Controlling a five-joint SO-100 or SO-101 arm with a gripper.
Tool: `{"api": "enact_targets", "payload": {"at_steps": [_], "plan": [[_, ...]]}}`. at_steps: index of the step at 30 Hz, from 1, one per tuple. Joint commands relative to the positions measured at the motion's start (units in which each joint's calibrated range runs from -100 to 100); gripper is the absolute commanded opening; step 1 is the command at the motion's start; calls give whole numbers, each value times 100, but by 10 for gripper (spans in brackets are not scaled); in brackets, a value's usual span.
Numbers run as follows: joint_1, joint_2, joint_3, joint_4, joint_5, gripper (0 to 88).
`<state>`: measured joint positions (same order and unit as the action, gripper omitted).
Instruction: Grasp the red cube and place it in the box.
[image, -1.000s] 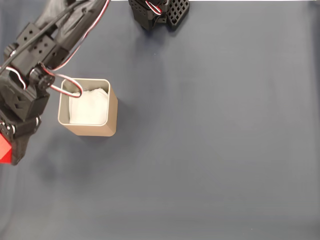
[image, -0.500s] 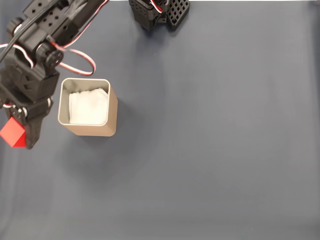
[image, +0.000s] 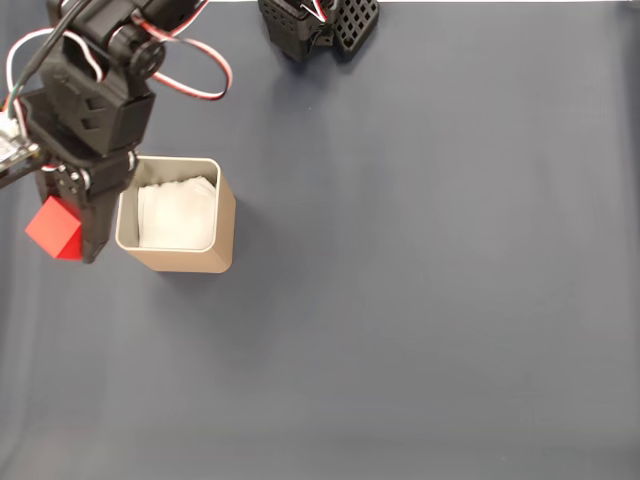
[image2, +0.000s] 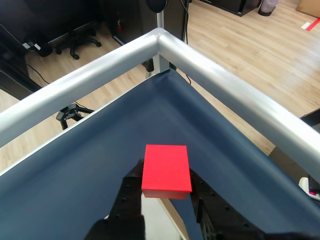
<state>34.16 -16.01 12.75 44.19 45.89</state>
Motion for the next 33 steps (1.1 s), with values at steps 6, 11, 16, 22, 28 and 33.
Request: {"api": "enact_targets", "payload": {"at_steps": [6, 11, 16, 22, 28, 33], "plan": [[-61, -965, 302, 156, 54, 6], [-118, -1320, 548, 222, 49, 5], [-246, -1675, 913, 222, 29, 5], [-352, -2229, 1587, 181, 68, 5], [-452, -2766, 2171, 156, 73, 5], [-466, -3068, 2572, 107, 83, 5]]}}
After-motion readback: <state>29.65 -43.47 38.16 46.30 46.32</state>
